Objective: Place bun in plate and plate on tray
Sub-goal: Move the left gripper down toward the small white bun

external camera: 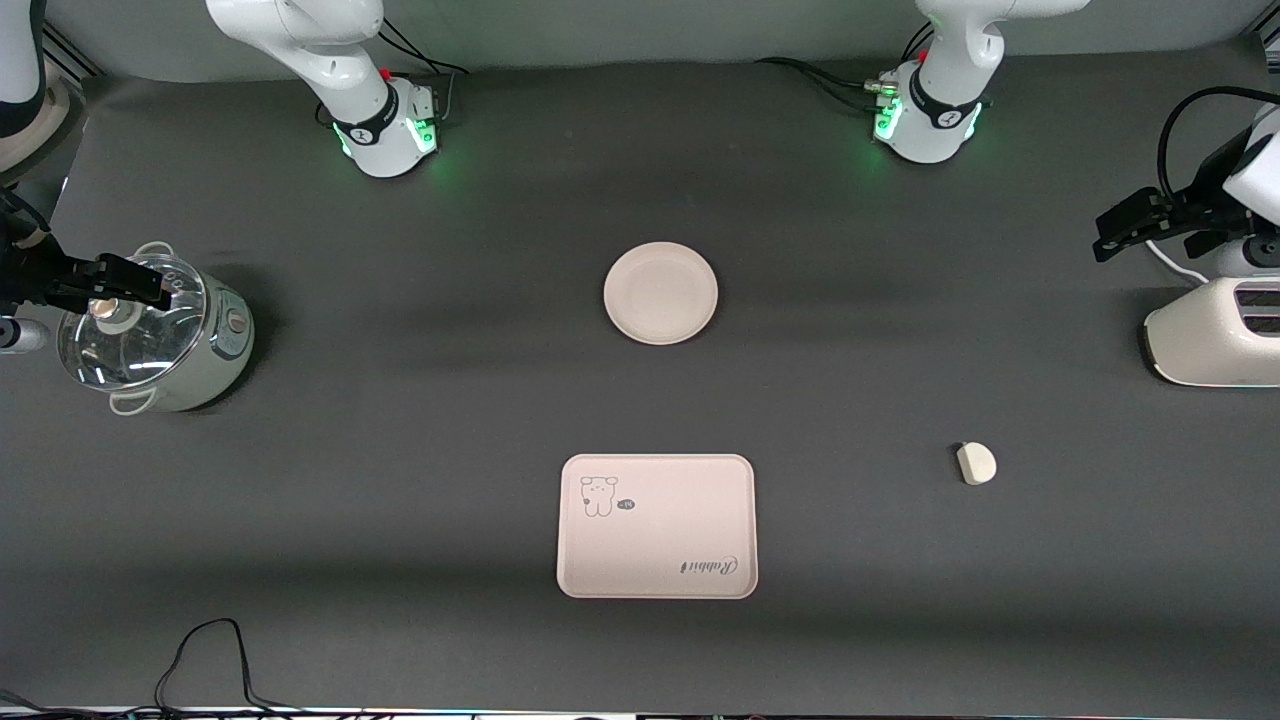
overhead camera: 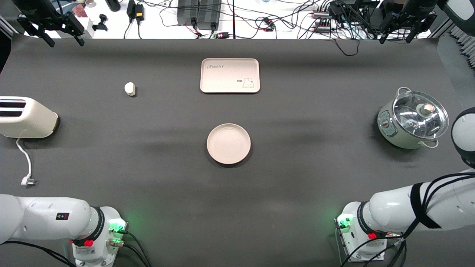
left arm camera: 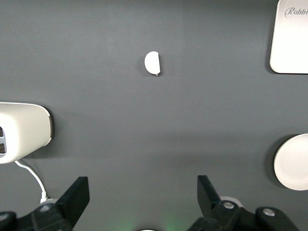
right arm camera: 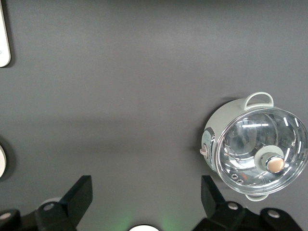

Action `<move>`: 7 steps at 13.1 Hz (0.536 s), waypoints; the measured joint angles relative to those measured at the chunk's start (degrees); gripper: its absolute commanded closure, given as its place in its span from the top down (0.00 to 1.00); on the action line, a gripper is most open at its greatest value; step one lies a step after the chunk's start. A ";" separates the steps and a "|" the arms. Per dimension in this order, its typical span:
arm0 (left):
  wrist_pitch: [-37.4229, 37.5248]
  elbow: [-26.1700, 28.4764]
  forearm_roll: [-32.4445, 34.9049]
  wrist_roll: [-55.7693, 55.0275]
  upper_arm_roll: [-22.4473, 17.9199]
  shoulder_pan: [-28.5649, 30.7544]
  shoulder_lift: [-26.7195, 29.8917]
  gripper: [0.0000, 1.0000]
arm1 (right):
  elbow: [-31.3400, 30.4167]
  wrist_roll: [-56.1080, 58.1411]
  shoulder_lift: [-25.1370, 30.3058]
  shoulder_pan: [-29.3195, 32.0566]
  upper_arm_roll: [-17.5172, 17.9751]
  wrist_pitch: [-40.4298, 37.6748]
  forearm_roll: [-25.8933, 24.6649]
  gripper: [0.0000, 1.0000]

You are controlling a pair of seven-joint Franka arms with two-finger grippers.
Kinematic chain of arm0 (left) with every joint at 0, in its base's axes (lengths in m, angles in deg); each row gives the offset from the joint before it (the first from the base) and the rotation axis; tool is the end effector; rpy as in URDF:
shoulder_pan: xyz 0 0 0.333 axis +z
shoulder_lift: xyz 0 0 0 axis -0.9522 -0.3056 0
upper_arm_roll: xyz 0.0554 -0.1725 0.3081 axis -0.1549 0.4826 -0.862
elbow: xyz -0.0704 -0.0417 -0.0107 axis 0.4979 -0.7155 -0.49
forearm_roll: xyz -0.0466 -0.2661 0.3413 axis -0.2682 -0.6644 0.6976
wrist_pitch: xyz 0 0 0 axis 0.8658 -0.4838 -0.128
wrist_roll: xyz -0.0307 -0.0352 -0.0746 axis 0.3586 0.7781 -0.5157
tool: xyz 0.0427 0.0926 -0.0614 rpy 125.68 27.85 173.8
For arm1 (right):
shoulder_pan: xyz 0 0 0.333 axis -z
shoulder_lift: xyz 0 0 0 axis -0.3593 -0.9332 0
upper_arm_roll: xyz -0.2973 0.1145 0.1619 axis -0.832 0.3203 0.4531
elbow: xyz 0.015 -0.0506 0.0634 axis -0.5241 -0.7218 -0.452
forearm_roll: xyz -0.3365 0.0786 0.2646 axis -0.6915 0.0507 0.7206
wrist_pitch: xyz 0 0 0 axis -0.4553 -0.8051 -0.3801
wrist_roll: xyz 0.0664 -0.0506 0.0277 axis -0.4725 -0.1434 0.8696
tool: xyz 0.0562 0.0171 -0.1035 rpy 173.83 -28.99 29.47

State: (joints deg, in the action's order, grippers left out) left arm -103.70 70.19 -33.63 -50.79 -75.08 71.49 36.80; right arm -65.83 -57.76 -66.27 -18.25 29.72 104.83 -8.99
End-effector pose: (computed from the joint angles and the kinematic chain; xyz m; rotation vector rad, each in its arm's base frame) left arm 0.5568 -0.0097 0.6420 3.1287 0.0439 -0.0502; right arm 0.6054 -0.0407 0.6215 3.1159 -0.0002 -0.1787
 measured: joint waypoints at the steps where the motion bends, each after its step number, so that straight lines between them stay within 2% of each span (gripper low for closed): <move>1: -0.09 0.00 0.01 0.01 0.00 0.00 -0.09 1.00 | 0.00 0.00 0.00 0.00 0.00 0.00 0.00 1.00; 5: -0.39 0.01 0.15 0.11 0.00 0.00 -0.43 1.00 | 0.00 0.00 0.00 0.00 0.00 0.00 0.00 1.00; 7: -3.52 0.33 0.27 0.30 -0.01 0.00 -2.18 1.00 | 0.00 0.00 0.00 0.00 0.00 0.00 0.00 1.00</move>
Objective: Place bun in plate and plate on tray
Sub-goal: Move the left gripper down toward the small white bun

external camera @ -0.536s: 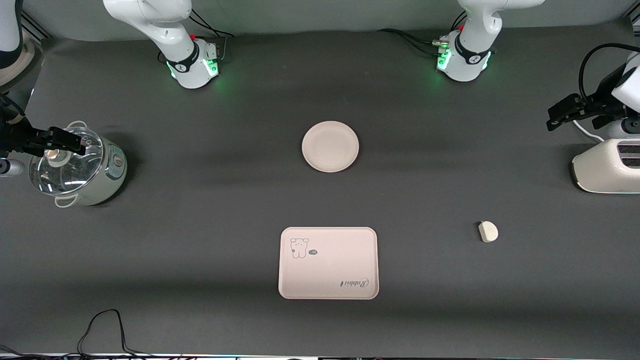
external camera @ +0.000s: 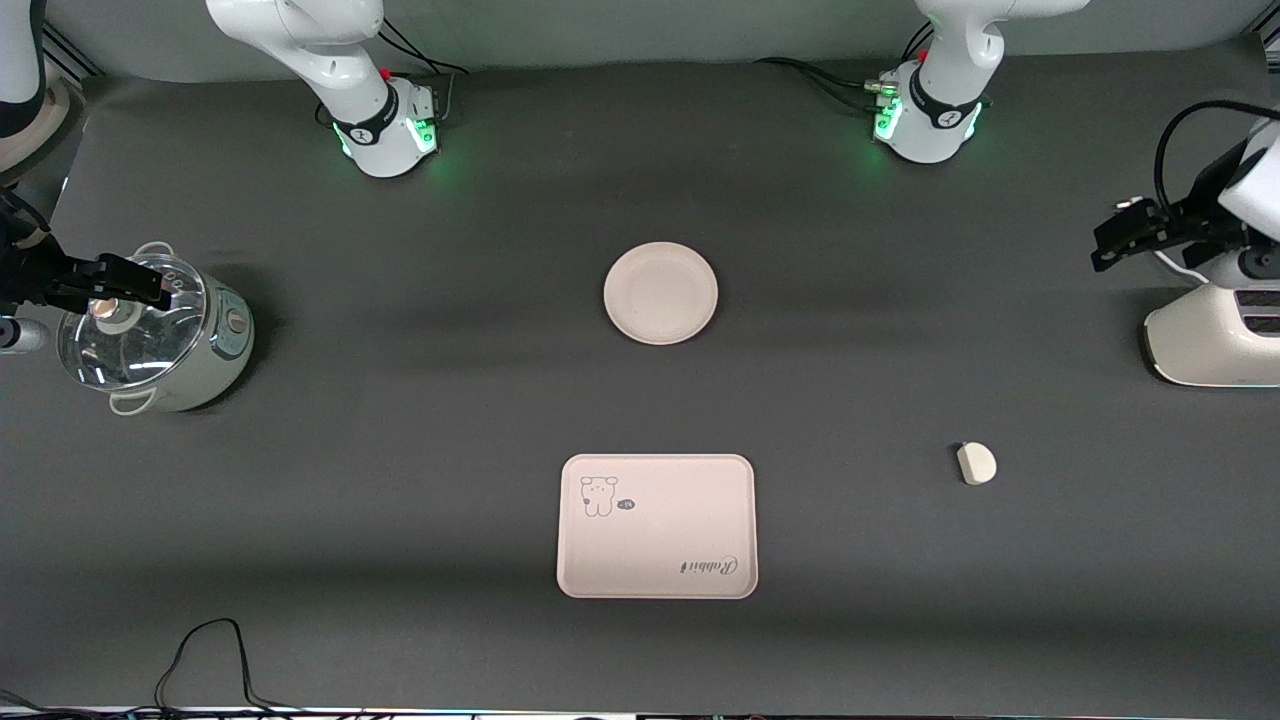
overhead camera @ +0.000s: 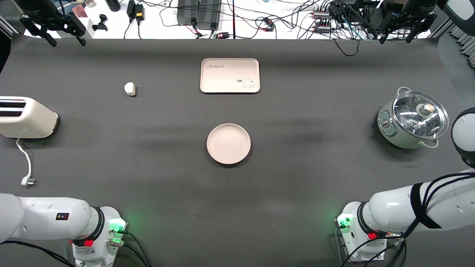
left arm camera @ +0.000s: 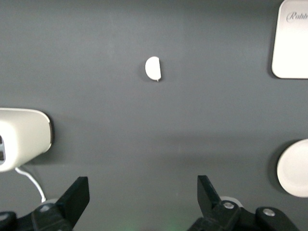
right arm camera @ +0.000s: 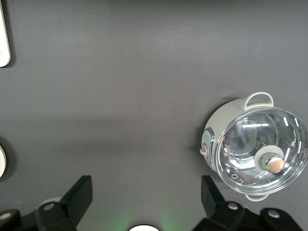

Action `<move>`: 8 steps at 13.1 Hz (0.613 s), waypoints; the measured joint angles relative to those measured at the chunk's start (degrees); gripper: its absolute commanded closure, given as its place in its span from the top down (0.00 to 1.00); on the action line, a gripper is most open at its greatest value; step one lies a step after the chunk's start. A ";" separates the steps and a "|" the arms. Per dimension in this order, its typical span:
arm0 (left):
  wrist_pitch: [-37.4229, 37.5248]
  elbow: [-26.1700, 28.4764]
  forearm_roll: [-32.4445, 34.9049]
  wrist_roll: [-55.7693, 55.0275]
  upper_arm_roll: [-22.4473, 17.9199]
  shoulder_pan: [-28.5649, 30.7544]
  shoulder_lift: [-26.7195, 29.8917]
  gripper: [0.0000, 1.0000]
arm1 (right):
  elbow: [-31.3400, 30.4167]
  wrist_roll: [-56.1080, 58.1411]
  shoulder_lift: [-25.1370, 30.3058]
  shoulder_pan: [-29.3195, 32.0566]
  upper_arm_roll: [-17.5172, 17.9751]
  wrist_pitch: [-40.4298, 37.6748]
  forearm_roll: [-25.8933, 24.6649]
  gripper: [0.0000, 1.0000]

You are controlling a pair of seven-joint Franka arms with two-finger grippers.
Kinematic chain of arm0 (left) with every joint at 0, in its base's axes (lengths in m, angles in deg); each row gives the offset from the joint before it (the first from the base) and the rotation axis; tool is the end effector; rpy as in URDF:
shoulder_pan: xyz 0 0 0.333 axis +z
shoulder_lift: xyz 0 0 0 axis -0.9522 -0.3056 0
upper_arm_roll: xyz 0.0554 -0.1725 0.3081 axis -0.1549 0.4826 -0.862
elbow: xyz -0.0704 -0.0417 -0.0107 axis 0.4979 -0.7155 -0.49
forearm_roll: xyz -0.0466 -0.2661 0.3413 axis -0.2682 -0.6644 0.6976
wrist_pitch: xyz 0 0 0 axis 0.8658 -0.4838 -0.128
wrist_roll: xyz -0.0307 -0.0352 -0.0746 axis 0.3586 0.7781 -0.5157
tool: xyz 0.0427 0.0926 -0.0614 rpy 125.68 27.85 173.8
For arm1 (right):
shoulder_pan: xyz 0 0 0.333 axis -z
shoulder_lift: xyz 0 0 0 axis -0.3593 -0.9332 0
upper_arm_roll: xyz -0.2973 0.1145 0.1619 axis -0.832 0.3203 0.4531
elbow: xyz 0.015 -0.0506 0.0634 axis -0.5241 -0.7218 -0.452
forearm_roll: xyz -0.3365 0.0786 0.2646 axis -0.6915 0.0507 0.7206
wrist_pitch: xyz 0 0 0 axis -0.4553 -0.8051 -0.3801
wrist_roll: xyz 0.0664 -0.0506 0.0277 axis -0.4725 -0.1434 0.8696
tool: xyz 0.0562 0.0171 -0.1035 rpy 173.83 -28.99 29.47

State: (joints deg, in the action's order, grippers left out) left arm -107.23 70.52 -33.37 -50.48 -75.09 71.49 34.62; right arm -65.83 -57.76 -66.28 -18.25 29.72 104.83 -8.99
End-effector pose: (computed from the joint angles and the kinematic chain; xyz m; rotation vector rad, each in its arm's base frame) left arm 0.5753 -0.0093 0.6227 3.1331 0.0363 -0.0221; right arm 0.6054 -0.0407 0.6214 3.1159 -0.0002 -0.1790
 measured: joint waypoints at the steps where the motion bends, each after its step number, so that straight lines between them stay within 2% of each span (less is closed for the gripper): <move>1: -2.87 0.46 0.03 0.03 -0.01 0.00 -1.98 1.00 | 0.01 0.00 0.00 0.00 0.00 0.00 0.00 1.00; 8: -27.45 1.33 0.08 0.14 0.09 0.00 -24.91 1.00 | 0.00 0.00 0.03 0.00 0.00 0.00 0.00 1.00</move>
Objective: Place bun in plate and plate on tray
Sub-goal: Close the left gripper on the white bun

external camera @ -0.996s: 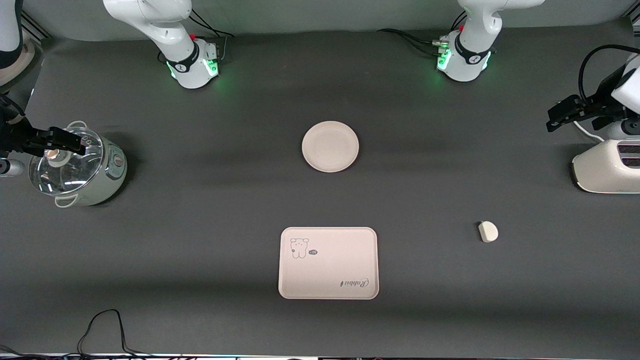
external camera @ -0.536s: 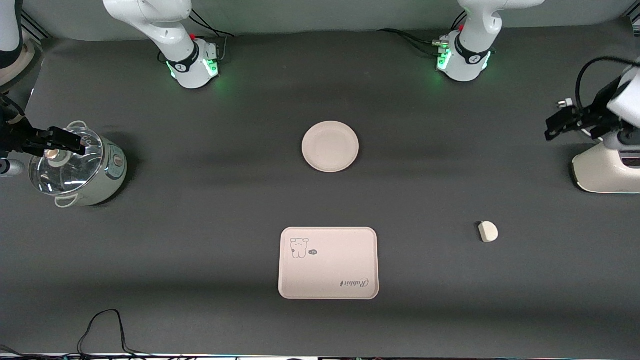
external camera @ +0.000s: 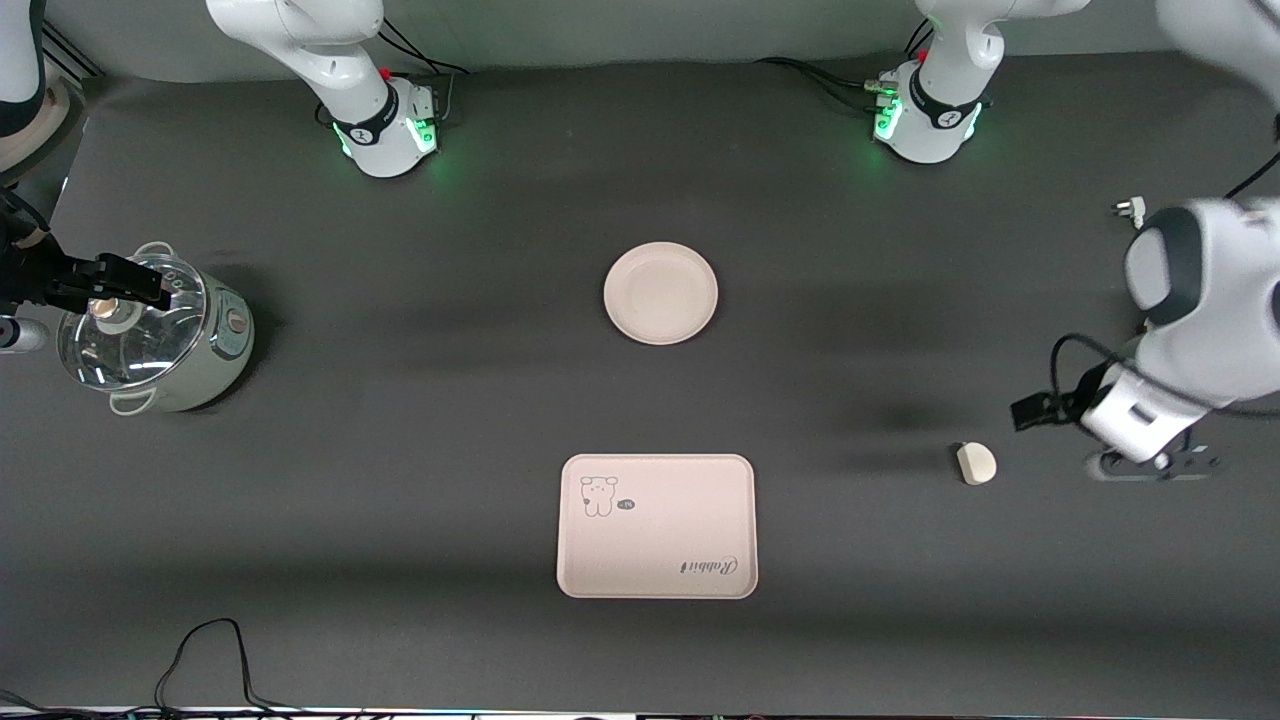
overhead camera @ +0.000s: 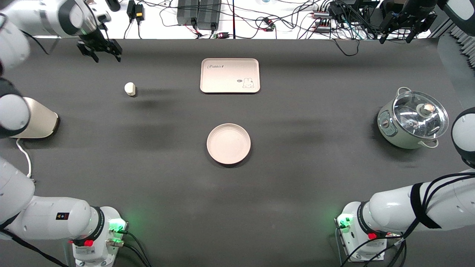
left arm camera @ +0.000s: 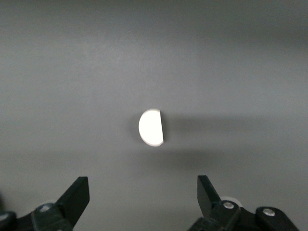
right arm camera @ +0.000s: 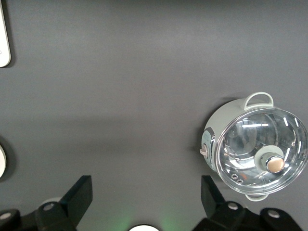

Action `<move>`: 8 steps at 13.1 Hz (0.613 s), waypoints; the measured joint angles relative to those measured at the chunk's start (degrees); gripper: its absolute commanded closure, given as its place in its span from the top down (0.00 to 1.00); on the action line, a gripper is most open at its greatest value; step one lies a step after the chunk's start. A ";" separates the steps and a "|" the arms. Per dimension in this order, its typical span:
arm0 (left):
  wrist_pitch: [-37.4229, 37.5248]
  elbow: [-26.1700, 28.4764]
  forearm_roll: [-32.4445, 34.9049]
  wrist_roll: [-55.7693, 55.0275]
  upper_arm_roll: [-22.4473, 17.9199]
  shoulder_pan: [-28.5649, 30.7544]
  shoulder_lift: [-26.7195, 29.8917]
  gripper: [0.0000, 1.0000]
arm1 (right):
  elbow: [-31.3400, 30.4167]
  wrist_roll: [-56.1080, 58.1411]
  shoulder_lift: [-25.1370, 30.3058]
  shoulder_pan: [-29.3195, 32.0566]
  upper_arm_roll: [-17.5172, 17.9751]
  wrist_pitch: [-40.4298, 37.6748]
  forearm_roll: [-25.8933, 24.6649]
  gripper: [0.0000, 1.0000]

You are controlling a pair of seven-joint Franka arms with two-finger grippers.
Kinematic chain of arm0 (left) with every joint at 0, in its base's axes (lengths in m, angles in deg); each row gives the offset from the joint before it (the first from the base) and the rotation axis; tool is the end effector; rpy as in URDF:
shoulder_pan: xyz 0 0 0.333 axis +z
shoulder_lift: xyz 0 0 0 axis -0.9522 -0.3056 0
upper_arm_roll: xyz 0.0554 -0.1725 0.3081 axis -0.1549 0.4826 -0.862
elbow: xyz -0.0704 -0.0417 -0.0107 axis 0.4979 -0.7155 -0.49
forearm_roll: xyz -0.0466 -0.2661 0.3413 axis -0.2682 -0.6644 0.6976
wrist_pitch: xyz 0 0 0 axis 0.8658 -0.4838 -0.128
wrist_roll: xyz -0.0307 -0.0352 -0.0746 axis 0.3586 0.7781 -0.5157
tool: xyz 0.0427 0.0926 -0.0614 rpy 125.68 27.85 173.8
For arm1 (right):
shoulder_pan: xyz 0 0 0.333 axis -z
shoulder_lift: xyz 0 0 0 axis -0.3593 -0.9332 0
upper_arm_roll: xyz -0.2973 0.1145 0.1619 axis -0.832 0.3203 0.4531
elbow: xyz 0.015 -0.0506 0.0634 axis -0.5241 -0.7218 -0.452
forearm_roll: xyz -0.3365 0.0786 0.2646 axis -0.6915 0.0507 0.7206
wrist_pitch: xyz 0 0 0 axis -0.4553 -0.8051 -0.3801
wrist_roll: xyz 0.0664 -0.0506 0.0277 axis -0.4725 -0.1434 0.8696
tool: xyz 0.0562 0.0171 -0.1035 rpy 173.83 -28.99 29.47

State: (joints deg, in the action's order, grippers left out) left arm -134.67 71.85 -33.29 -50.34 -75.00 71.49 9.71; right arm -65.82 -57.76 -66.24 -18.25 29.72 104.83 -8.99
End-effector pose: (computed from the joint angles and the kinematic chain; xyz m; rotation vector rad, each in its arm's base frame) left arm 0.7016 -0.0114 0.3709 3.1337 0.0353 0.0107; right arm 0.6053 -0.0407 0.6220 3.1160 -0.0002 -0.1776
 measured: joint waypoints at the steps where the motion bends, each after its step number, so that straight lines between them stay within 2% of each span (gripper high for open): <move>1: -3.33 0.05 0.00 0.00 -0.01 0.00 -2.97 1.00 | -0.01 0.00 0.00 0.00 0.00 0.00 0.00 1.00; 5: -19.02 3.87 0.00 0.00 -0.02 0.00 -12.79 1.00 | -0.01 0.00 0.01 0.00 0.00 0.00 0.00 1.00; 6: -22.71 5.54 0.00 0.00 -0.03 0.00 -14.24 0.97 | -0.01 0.00 0.00 0.00 0.00 0.00 0.00 1.00; 8: -26.98 7.62 0.00 0.04 -0.02 0.00 -16.02 0.69 | -0.02 0.00 0.01 0.00 0.00 0.00 0.04 1.00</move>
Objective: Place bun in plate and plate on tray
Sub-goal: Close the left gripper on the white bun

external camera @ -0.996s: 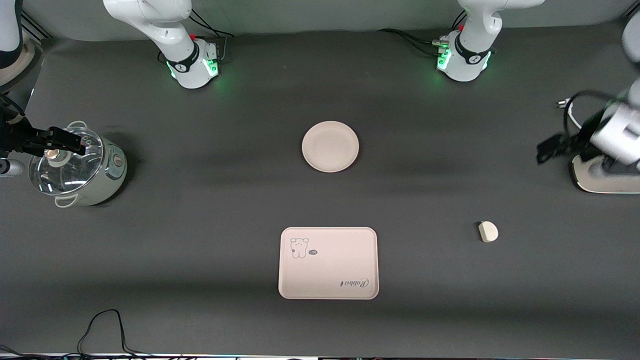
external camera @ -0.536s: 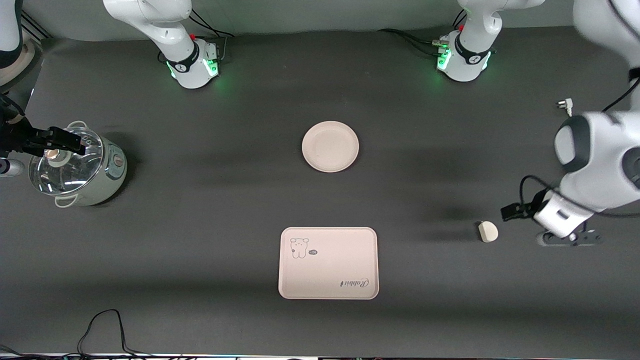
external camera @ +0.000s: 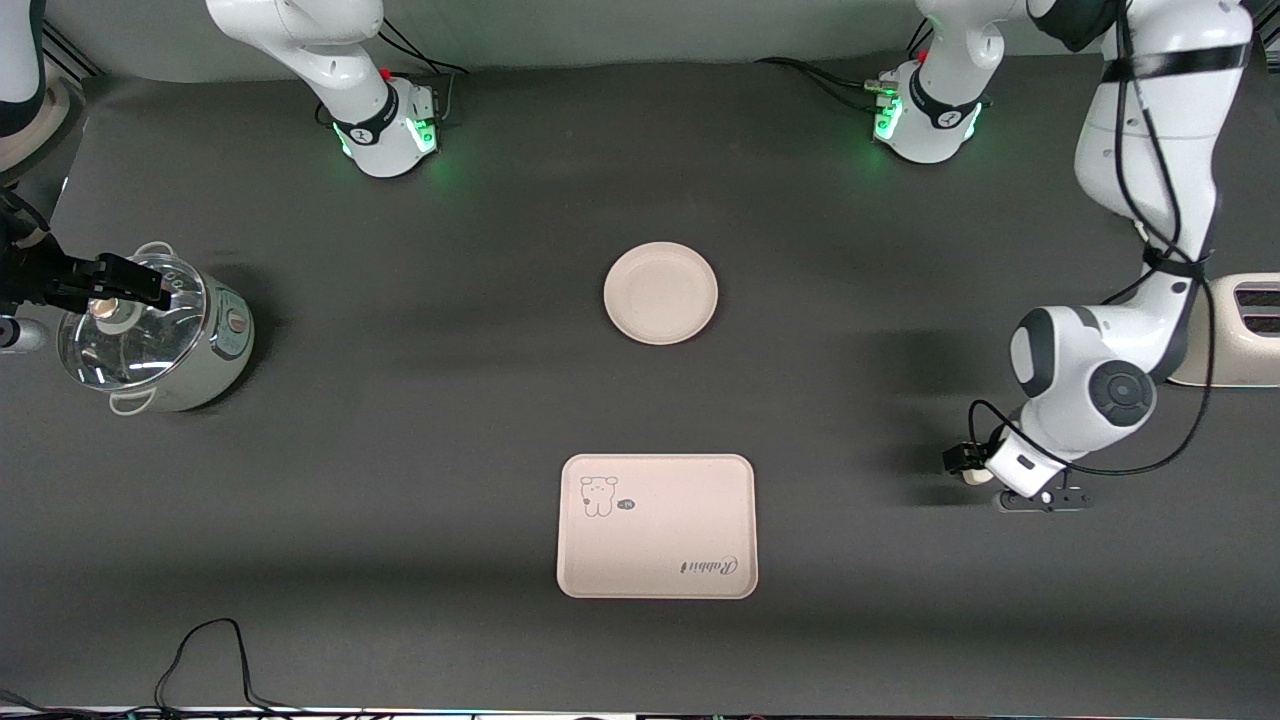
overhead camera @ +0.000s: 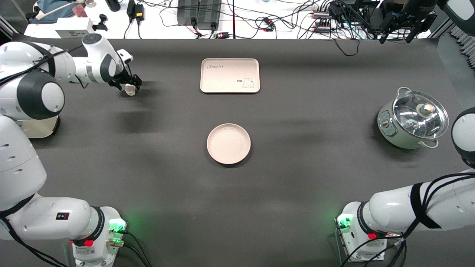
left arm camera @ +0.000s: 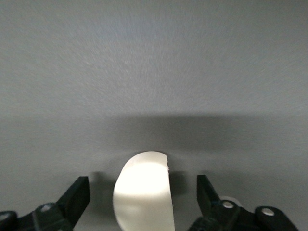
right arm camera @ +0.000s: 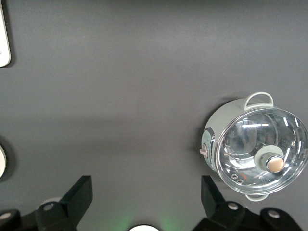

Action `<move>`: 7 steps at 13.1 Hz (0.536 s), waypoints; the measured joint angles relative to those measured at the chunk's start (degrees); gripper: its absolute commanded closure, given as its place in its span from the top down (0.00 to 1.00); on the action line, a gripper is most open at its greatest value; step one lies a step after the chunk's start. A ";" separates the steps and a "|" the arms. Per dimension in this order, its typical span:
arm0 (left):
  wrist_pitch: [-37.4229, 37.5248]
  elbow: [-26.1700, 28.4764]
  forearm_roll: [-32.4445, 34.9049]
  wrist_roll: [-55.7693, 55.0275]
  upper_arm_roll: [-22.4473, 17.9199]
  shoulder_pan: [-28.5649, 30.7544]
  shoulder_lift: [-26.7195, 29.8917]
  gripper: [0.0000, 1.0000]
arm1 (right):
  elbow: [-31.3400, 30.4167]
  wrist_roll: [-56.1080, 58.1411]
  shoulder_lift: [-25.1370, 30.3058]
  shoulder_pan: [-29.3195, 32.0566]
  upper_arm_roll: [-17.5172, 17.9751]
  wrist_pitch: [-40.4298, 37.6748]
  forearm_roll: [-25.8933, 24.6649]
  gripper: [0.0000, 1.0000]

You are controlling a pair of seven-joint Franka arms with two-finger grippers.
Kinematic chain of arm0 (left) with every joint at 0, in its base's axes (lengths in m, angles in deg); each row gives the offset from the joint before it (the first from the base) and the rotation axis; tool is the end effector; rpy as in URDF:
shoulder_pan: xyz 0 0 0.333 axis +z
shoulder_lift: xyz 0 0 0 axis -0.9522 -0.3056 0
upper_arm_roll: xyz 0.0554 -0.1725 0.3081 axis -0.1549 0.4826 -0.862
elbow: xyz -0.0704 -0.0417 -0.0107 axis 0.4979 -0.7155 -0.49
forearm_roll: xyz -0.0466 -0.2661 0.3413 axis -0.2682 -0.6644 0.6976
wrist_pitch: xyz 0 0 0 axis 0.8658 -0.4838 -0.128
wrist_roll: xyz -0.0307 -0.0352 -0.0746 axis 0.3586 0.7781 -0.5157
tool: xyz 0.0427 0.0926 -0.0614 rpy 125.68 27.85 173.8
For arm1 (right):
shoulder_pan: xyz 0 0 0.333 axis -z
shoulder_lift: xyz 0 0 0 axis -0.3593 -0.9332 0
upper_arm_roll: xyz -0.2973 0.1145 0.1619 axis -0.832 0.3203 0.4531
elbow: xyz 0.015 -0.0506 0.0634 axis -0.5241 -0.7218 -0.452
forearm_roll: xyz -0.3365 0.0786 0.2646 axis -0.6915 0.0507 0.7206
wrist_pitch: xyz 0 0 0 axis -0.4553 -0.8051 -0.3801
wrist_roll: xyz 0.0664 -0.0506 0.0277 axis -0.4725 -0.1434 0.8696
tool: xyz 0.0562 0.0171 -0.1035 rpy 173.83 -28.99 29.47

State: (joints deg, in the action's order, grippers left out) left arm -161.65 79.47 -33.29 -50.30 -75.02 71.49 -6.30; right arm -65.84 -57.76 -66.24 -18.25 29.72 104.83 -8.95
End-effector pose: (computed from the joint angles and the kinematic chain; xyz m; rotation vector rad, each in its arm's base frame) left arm 0.6908 -0.0106 0.1567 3.1322 0.0391 0.1024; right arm 0.6052 -0.0406 0.6218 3.1166 -0.0002 -0.1781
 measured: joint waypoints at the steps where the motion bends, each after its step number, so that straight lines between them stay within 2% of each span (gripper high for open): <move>1: -0.26 0.25 0.00 0.01 0.00 0.00 -0.16 0.57 | 0.00 0.00 0.00 0.00 0.00 0.00 0.03 1.00; 5: -0.24 0.19 0.00 0.18 0.02 0.00 0.66 0.14 | 0.00 0.00 0.00 0.00 0.00 0.00 0.06 1.00; 6: -0.24 0.16 0.00 0.22 0.03 0.00 0.70 0.06 | 0.00 0.00 0.00 0.00 0.00 0.00 0.07 1.00; 7: -0.24 0.13 0.01 0.24 0.04 0.00 0.72 0.03 | 0.00 0.00 0.00 0.00 0.00 0.00 0.27 1.00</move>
State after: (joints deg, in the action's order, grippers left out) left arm -161.89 79.60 -33.28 -50.06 -74.97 71.49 -5.58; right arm -65.84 -57.76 -66.24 -18.25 29.72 104.83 -8.68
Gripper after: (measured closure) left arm 0.749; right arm 0.000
